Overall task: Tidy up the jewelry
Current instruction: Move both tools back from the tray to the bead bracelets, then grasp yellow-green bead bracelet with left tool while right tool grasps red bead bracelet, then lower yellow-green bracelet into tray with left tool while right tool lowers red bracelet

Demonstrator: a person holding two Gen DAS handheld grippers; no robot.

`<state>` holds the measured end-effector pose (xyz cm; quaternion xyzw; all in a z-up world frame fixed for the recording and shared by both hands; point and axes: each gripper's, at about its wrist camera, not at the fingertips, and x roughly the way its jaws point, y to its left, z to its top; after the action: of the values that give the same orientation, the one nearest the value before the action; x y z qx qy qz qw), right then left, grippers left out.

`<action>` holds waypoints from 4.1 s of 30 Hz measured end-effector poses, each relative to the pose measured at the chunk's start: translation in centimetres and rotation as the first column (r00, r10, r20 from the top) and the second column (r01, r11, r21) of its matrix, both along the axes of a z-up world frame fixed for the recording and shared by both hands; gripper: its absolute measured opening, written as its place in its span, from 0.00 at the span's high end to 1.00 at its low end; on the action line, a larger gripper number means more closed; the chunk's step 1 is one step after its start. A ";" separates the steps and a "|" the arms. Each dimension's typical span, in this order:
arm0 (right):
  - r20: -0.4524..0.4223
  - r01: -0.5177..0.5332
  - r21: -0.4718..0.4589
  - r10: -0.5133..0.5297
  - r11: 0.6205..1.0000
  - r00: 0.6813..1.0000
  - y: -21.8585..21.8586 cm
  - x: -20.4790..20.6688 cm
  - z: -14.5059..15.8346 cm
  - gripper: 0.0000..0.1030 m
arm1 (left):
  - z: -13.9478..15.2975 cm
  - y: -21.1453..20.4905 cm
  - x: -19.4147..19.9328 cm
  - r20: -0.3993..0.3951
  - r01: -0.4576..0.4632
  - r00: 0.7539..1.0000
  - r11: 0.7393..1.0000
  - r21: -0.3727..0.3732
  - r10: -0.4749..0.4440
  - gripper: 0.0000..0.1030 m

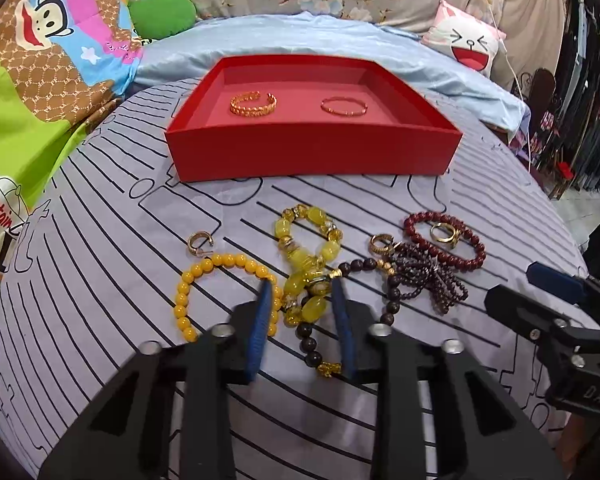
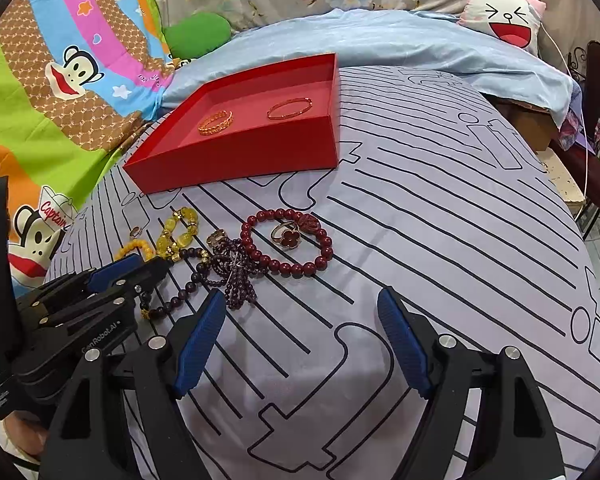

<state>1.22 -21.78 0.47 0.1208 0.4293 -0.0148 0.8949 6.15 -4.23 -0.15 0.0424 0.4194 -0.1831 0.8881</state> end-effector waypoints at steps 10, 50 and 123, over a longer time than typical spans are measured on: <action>0.000 -0.001 -0.001 0.001 1.000 1.000 0.4 0.9 0.0 0.27 | 0.2 2.6 0.0 -0.017 -0.076 0.997 0.996 -0.055 0.075 0.91; -0.021 0.051 -0.095 -0.053 0.994 0.998 -0.9 4.0 -1.3 0.91 | -1.0 4.0 0.5 -0.041 -0.124 0.992 0.990 -0.069 0.122 0.90; 0.197 -0.069 -0.003 0.069 0.998 0.978 -1.0 7.3 11.6 0.92 | 13.0 -1.1 6.3 0.112 0.144 0.986 0.971 -0.188 -0.125 0.91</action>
<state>8.55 -22.74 12.12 0.1084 0.3427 0.0291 0.9327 12.50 -5.32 12.82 -0.0076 0.3507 -0.2809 0.8933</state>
